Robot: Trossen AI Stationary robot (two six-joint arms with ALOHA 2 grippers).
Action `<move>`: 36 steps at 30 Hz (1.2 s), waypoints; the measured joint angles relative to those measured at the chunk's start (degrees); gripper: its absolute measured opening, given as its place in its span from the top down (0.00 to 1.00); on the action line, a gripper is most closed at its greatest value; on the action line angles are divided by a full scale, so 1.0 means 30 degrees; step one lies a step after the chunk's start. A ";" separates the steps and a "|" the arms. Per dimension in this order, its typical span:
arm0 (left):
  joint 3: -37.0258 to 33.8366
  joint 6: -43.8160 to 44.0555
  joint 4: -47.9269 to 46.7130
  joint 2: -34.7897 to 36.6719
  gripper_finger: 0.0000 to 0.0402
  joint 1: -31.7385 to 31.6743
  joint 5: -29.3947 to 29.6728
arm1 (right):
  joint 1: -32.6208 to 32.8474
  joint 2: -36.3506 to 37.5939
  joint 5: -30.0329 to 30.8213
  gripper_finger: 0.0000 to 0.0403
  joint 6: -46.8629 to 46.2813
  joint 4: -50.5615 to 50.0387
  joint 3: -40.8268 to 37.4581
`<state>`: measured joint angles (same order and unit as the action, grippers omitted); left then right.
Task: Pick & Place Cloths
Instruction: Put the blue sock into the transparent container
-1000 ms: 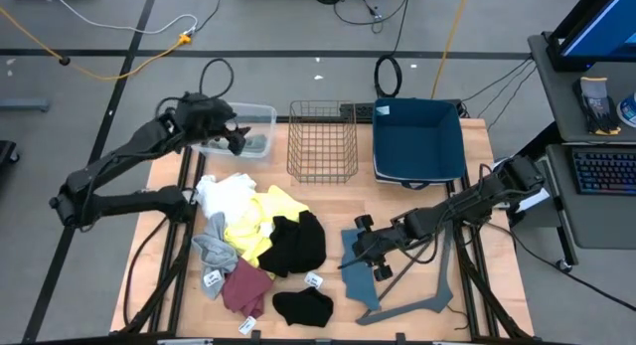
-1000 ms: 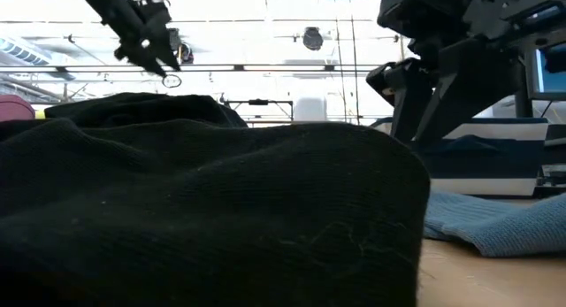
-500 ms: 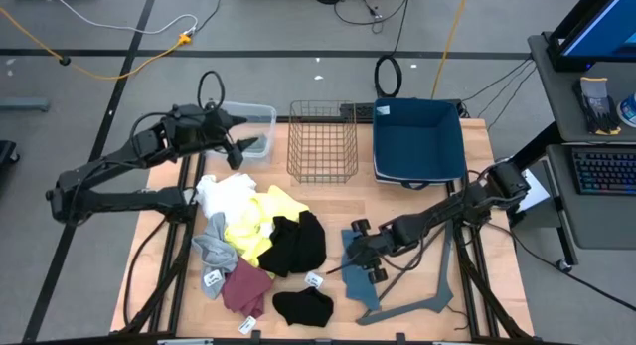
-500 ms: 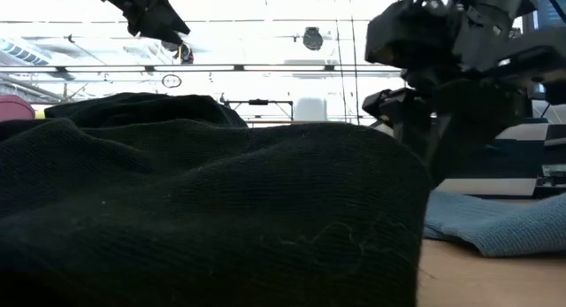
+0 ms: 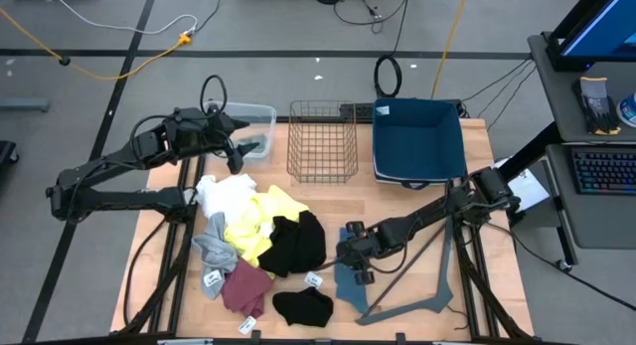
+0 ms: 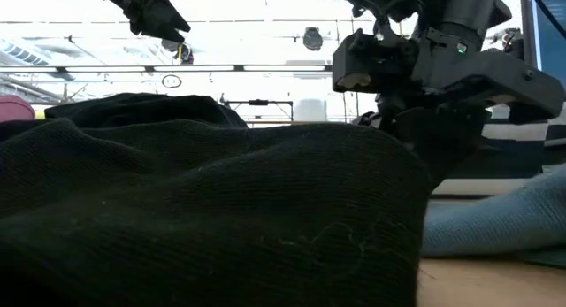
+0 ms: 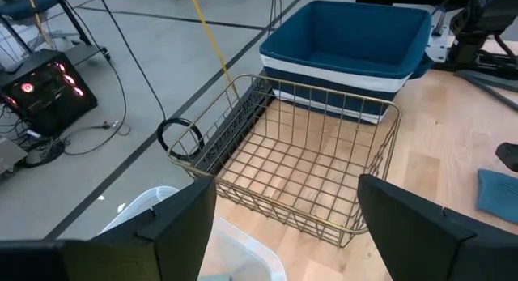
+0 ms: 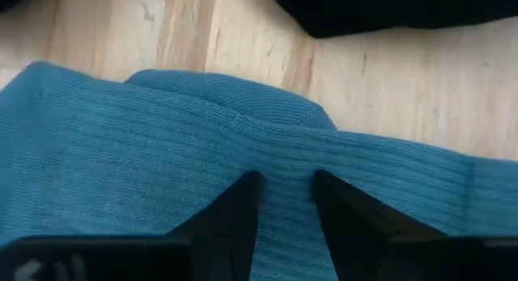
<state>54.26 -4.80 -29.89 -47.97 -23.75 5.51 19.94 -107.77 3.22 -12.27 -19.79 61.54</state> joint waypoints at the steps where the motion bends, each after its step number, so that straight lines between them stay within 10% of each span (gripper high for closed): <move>1: 0.0000 0.0000 0.0000 0.0000 0.24 0.0007 -0.0011 | -0.0009 0.0000 0.0000 0.74 -0.0124 0.0027 0.0000; 9: 0.0000 0.0167 -0.0007 0.0000 0.26 0.0000 -0.0011 | 0.0001 -0.0044 0.0611 0.98 -0.0191 -0.0058 -0.0029; 36: -0.0015 0.1641 0.1633 -0.3805 0.26 0.5675 -0.3330 | 0.1043 0.8956 0.6939 1.00 0.1745 0.2946 -0.0117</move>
<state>54.22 0.13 -24.99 -59.38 -6.72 -4.48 23.07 -80.90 24.04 -7.03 -10.95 61.19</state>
